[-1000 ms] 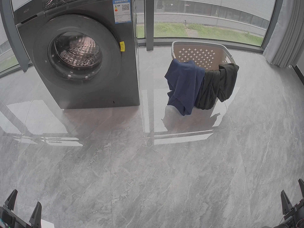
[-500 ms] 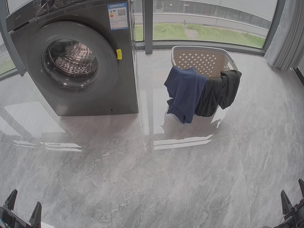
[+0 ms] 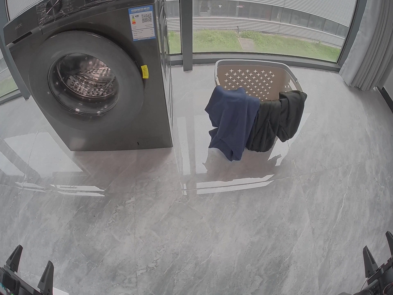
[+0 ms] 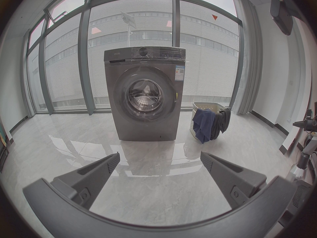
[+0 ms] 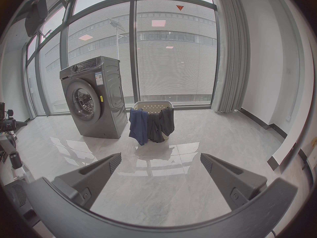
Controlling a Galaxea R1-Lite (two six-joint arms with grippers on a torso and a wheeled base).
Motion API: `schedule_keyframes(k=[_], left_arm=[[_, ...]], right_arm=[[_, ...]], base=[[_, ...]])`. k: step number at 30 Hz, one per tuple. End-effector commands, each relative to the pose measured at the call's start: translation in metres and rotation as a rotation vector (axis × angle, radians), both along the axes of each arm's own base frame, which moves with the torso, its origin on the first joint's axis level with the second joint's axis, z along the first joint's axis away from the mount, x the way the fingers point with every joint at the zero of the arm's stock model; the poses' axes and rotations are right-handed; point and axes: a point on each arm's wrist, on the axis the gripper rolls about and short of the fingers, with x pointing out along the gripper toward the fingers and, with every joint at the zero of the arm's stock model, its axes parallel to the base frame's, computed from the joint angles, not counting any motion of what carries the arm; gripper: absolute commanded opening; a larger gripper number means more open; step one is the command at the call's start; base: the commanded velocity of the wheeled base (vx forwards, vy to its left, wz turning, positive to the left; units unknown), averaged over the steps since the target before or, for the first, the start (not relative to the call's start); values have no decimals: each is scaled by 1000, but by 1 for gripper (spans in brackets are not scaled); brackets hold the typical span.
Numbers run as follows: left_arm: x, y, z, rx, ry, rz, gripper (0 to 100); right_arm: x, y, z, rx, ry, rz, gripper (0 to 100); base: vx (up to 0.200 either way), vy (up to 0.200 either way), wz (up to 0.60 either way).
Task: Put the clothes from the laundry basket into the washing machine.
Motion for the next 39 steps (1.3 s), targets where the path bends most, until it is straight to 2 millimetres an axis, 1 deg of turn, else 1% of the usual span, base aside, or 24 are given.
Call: schedule_keyframes(k=[1, 11, 23, 39], left_arm=[[0, 0, -4, 0, 5, 0, 100], [0, 0, -4, 0, 5, 0, 100], [0, 0, -4, -3, 5, 0, 100], [0, 0, -4, -5, 5, 2, 100]], right_arm=[[0, 0, -5, 0, 1, 0, 100], [0, 0, -5, 0, 1, 0, 100], [0, 0, -5, 0, 1, 0, 100], [0, 0, -5, 0, 1, 0, 100]], base=[[0, -200, 0], [0, -200, 0], [0, 0, 0], [200, 0, 0]])
